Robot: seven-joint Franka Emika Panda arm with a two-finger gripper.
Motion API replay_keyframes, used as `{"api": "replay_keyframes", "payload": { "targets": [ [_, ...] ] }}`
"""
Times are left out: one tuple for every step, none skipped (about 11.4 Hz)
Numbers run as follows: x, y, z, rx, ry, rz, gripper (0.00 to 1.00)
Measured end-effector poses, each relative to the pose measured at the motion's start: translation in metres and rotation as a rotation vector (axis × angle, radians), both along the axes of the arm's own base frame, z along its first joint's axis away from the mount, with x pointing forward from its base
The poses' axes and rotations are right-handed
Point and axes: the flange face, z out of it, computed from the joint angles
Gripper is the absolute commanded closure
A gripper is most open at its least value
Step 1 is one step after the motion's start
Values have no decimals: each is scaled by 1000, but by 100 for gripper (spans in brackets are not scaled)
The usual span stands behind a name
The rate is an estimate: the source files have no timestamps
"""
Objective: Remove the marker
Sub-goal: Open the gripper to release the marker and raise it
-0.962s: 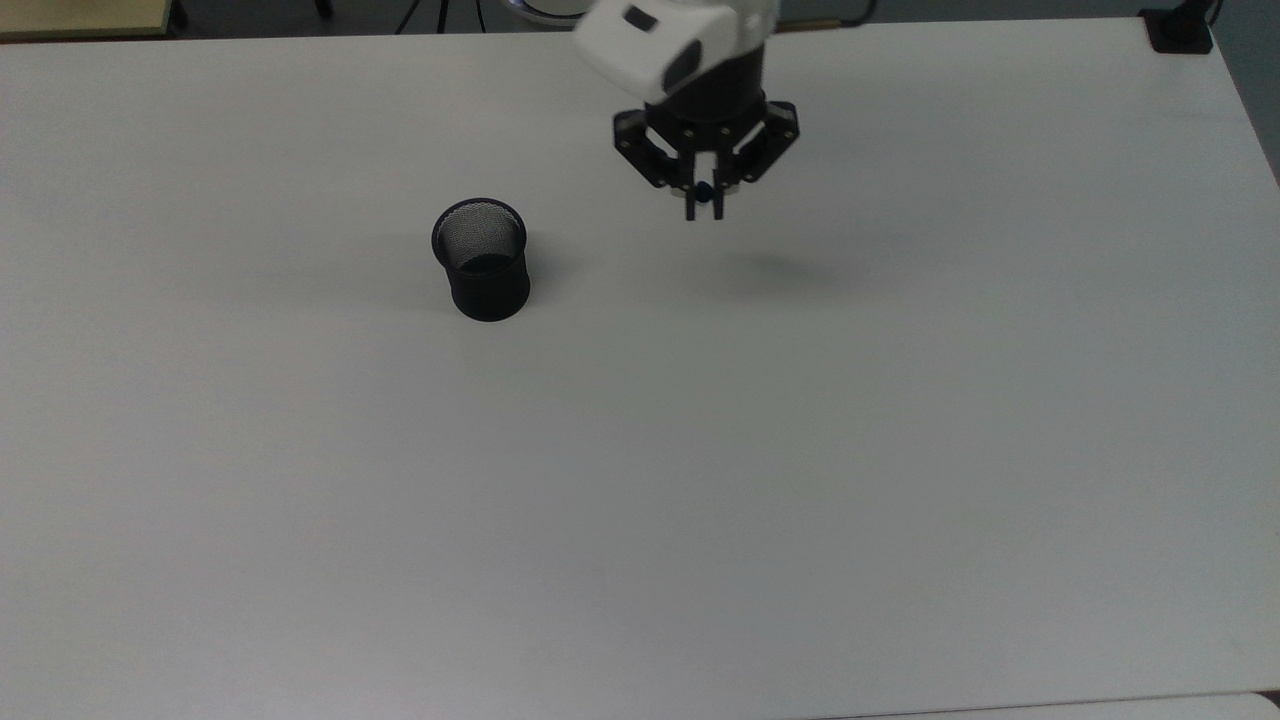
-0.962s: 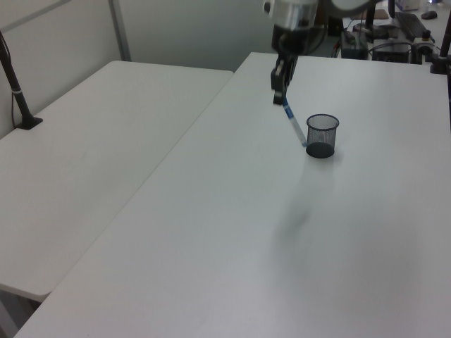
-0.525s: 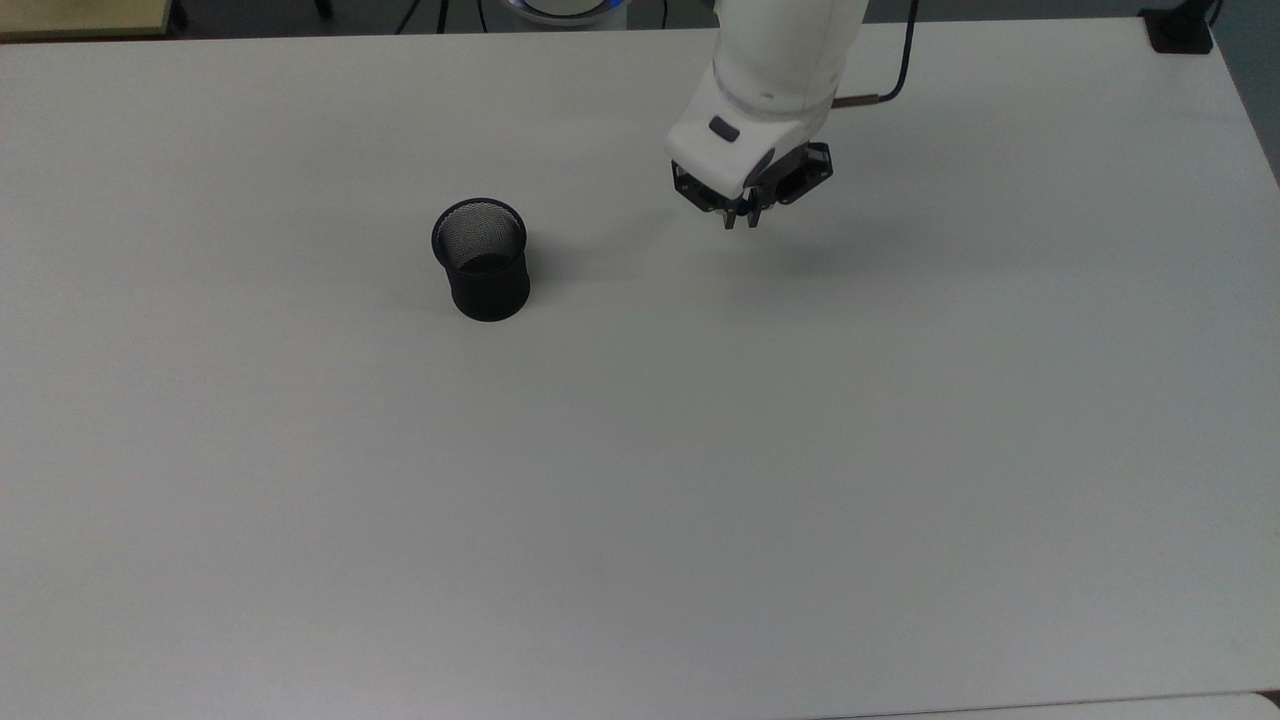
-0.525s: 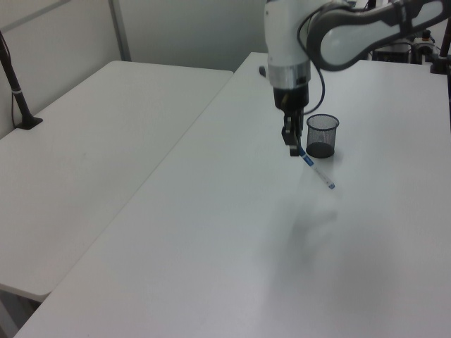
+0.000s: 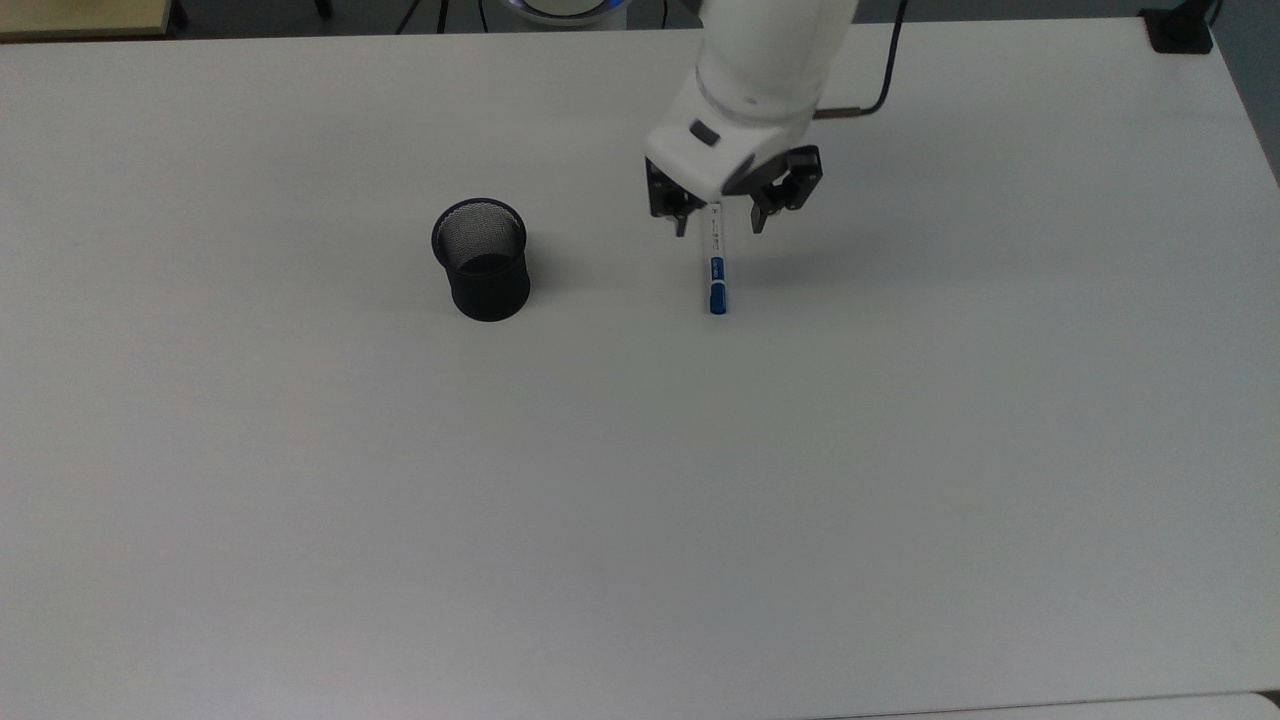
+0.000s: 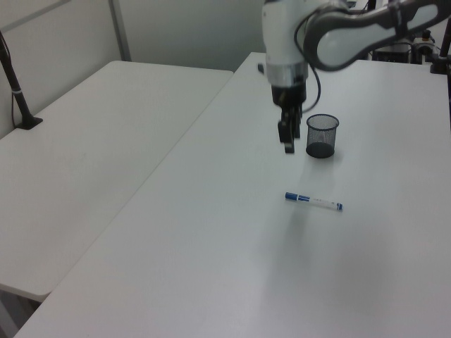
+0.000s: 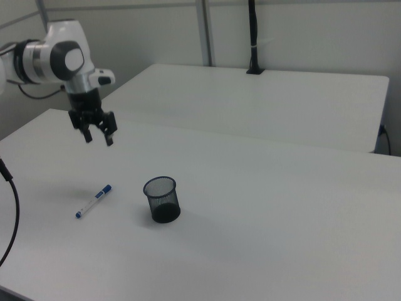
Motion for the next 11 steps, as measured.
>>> {"api": "replay_keyframes", "payload": {
  "targets": [
    [1,-19,29,8,-46,-31,0],
    [-4,-45,58,9,-63,-69,0],
    [-14,-73,82,3,-54,-112,0],
    [-23,-99,101,-1,-47,-152,0],
    [-30,-123,117,-1,-55,-191,0],
    [-34,-143,126,0,-63,-221,0],
    [-36,-156,130,0,-69,-239,0],
    [-37,-163,132,0,-71,-236,0],
    [-39,-167,131,0,-68,-218,0],
    [-40,-167,130,0,-65,-207,0],
    [-41,-166,130,-1,-63,-204,0]
  ]
}}
